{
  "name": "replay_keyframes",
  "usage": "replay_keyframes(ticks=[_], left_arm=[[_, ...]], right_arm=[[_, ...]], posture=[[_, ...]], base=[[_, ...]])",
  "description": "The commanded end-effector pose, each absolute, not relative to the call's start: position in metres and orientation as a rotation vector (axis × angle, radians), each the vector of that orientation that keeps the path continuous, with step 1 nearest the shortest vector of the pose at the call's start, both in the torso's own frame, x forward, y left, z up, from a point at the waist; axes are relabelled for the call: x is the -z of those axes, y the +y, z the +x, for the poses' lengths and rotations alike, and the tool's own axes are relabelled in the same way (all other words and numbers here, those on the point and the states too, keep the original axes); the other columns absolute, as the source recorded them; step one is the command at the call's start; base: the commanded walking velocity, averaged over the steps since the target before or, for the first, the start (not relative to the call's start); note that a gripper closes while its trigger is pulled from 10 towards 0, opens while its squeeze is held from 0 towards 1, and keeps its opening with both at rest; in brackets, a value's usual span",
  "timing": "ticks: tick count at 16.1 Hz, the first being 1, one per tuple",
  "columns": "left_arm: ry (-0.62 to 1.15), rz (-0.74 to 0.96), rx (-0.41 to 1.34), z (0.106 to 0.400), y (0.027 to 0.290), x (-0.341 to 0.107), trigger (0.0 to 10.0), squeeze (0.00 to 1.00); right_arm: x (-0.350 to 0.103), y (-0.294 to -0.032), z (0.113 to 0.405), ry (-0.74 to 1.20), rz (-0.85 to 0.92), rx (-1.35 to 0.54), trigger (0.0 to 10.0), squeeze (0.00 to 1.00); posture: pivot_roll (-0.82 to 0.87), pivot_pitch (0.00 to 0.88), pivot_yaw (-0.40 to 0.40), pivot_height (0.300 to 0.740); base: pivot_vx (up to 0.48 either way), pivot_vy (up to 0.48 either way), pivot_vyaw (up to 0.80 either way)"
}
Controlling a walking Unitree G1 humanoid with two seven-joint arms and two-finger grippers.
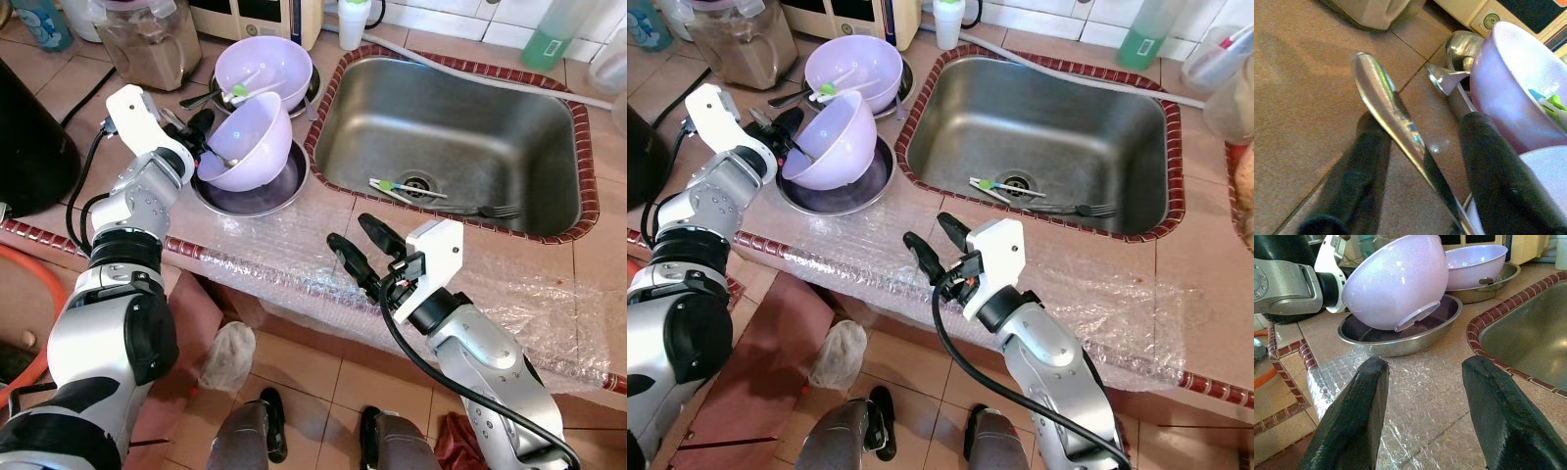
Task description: Kitchen organization
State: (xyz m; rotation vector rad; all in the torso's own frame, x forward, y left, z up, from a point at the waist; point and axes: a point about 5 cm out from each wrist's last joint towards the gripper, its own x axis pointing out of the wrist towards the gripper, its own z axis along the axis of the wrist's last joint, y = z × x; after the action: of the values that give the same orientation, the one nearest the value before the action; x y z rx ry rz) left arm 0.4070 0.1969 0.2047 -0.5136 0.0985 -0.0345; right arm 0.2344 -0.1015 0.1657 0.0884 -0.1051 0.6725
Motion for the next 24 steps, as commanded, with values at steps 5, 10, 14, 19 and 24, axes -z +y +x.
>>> replay_keyframes(ticks=[5,10,14,19,24], left_arm=[[0.113,-0.539,0.004,0.408,0.203,-0.207,0.0,0.00],[0.113,-0.572,-0.012,0.408,0.204,-0.208,0.0,0.00],[0.025,-0.601,-0.010,0.408,0.206,-0.223,0.0,0.00],[-0.081,-0.552,-0.016,0.404,0.212,-0.243,0.0,0.00],[-0.162,-0.514,-0.011,0.396,0.213,-0.265,0.0,0.00]], right_arm=[[-0.164,-0.098,0.235,-0.100,0.080,-0.682,10.0,0.00],[-0.163,-0.097,0.236,-0.100,0.077,-0.677,10.0,0.00],[-0.162,-0.098,0.238,-0.102,0.074,-0.676,10.0,0.00],[-0.161,-0.095,0.243,-0.110,0.075,-0.678,10.0,0.00],[-0.160,-0.091,0.251,-0.130,0.080,-0.684,10.0,0.00]], posture=[[-0.10,0.227,0.048,0.740],[-0.09,0.224,0.046,0.740],[-0.09,0.217,0.044,0.740],[-0.08,0.200,0.046,0.740],[-0.05,0.168,0.052,0.740]], base=[[0.000,0.000,0.00],[0.000,0.000,0.00],[0.000,0.000,0.00],[0.000,0.000,0.00],[0.000,0.000,0.00]])
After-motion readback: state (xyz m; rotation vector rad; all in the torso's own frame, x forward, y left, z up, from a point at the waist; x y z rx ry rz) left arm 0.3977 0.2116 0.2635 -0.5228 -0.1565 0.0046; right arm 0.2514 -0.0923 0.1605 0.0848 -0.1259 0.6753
